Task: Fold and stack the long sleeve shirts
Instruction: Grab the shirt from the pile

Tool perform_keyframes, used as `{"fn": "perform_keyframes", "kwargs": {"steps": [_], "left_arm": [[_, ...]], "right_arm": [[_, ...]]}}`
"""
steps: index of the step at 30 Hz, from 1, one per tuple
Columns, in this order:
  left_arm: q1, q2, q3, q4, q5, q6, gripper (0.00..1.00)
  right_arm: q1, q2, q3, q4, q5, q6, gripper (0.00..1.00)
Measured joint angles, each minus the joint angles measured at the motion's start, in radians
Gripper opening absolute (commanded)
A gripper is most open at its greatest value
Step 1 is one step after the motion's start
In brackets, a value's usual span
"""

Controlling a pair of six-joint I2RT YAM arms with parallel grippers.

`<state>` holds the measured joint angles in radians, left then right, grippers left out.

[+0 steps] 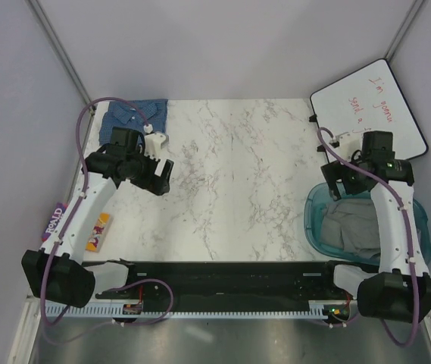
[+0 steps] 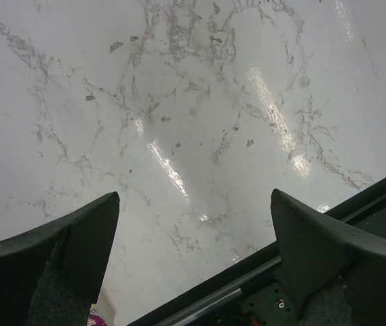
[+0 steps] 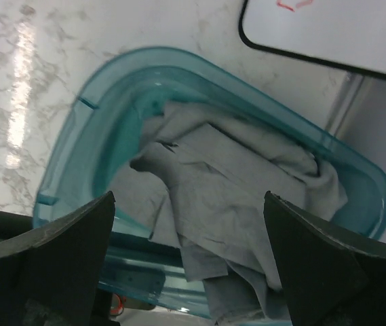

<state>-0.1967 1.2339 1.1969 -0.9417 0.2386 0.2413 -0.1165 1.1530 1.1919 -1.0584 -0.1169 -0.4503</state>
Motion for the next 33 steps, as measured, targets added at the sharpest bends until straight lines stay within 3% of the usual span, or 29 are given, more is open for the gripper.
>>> {"fn": "perform_keyframes", "kwargs": {"steps": [6,11,22,24,25,27,28,33], "left_arm": [[-0.024,0.036,0.005,0.002,0.009,0.006,1.0],[-0.024,0.044,0.006,0.001,0.04,0.011,1.0],[-0.024,0.033,-0.008,0.001,0.087,0.045,1.0],[-0.024,0.031,-0.009,0.001,0.088,0.05,0.99],[-0.024,0.031,-0.009,0.002,0.088,0.051,1.0],[-0.024,0.031,-0.009,0.001,0.09,0.053,0.99],[-0.024,0.031,-0.009,0.001,0.096,0.053,1.0],[-0.024,0.031,-0.009,0.001,0.12,0.053,0.99]], "right_arm": [[-0.234,-0.019,-0.034,-0.095,0.042,-0.174,0.98],[-0.392,0.07,-0.107,-0.101,0.075,-0.275,0.98],[-0.456,0.315,-0.379,0.248,0.206,-0.314,0.98],[-0.455,0.322,-0.383,0.295,0.207,-0.314,0.83],[-0.455,0.332,-0.383,0.299,0.207,-0.314,0.55],[-0.455,0.339,-0.383,0.303,0.201,-0.314,0.24],[-0.456,0.34,-0.384,0.307,0.196,-0.314,0.0],[-0.473,0.319,-0.359,0.267,0.146,-0.339,0.0]]}}
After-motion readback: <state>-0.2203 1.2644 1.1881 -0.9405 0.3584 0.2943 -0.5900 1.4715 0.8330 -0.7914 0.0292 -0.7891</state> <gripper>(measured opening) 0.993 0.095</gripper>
